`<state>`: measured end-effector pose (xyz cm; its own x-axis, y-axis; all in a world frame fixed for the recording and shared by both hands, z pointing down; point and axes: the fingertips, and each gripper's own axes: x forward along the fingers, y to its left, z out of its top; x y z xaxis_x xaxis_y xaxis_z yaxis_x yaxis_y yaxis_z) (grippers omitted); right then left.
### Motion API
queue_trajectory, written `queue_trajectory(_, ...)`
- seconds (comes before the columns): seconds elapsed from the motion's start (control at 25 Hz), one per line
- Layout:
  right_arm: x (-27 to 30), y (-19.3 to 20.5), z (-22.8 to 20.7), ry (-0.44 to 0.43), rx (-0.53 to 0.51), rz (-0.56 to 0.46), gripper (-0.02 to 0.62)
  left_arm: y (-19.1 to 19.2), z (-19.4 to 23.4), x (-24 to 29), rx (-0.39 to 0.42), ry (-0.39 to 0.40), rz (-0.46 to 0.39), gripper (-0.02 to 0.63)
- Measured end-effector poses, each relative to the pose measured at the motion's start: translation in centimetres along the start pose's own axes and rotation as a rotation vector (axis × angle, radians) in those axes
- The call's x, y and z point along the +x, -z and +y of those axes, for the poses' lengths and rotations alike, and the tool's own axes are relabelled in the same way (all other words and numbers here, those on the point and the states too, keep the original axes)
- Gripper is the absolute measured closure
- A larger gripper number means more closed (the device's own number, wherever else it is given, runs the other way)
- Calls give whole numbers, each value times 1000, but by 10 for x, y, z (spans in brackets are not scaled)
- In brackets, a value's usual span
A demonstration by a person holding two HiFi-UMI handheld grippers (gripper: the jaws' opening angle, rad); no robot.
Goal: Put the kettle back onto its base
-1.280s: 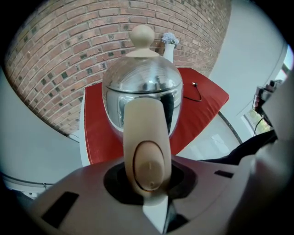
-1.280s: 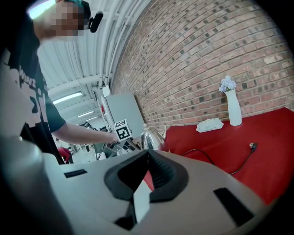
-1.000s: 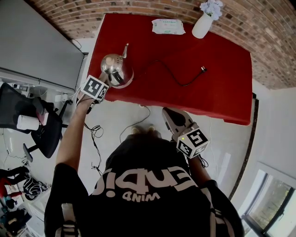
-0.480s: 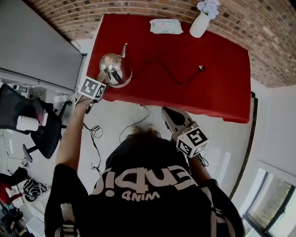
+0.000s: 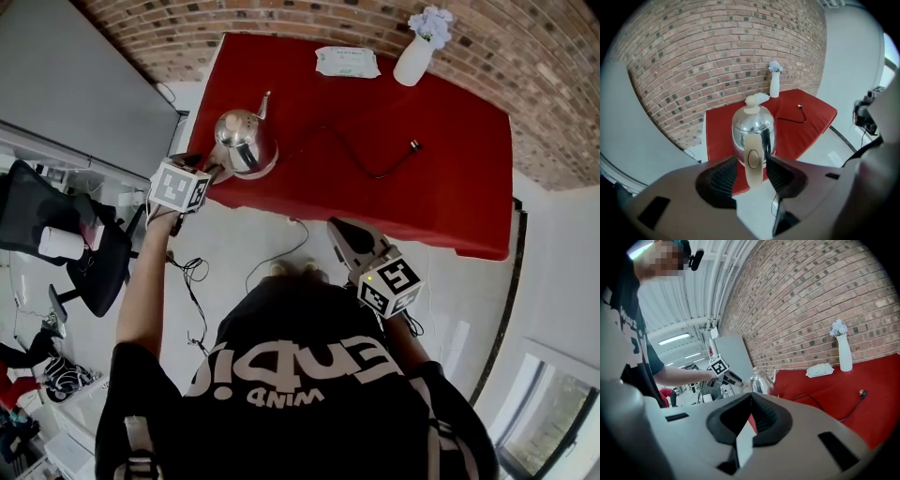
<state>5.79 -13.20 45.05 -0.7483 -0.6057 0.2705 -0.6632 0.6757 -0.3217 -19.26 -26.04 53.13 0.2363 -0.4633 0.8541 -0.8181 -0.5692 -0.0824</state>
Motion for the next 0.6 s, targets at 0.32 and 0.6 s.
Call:
queue_trajectory(0.32,9,-11,14,-48,-38,-3,572,-21,-18,-79,-39,-34,-200,515)
queue_trajectory(0.6,17,-18,29,-96,-62,6,572,-15,-69,-119,-89,42,-367,557)
